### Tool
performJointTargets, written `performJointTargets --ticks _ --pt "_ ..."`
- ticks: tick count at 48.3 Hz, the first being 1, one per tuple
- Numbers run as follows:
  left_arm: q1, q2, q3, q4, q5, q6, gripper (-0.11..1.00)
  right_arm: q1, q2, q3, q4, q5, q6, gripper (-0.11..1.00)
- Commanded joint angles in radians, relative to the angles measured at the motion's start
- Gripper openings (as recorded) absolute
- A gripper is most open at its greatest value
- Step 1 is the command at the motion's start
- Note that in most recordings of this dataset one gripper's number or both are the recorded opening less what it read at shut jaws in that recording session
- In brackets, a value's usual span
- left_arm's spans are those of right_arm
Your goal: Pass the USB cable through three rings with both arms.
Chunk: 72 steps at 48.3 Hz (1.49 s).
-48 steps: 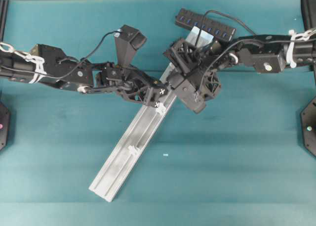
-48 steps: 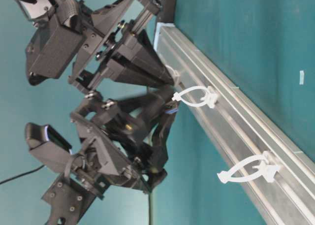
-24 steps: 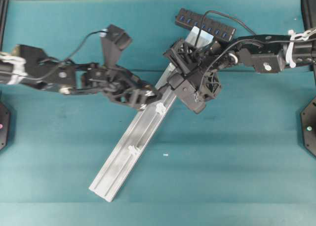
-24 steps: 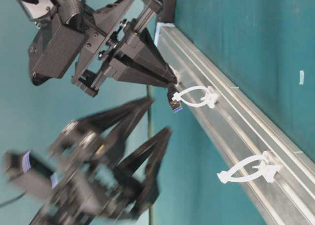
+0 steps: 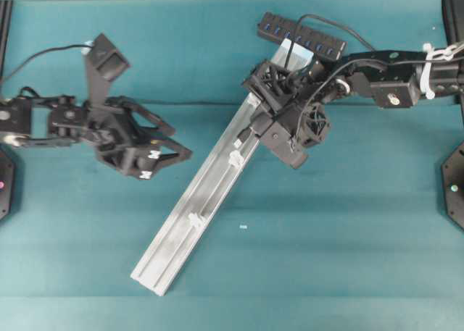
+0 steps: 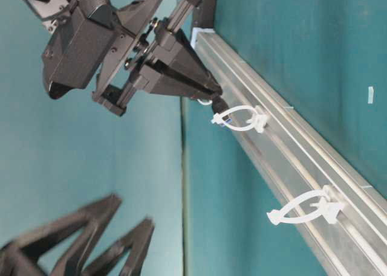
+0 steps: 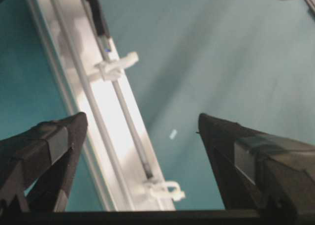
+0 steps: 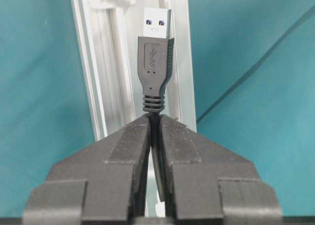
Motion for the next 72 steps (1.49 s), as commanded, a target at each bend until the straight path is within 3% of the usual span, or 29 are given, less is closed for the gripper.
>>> performJointTargets --ticks 1,34,72 --pt "-0.006 -0.035 -0.005 0.005 0.002 0.0 0.97 -0.002 0.003 0.002 -0.005 0.003 0.008 0.09" --pt "-0.015 -0.046 0.0 0.005 0.003 0.002 0.97 0.02 0.0 0.026 -0.006 0.015 0.006 0.09" --pt "-0.015 -0.046 -0.002 0.005 0.0 0.0 0.97 0.066 0.015 -0.012 0.0 0.014 0.009 0.09"
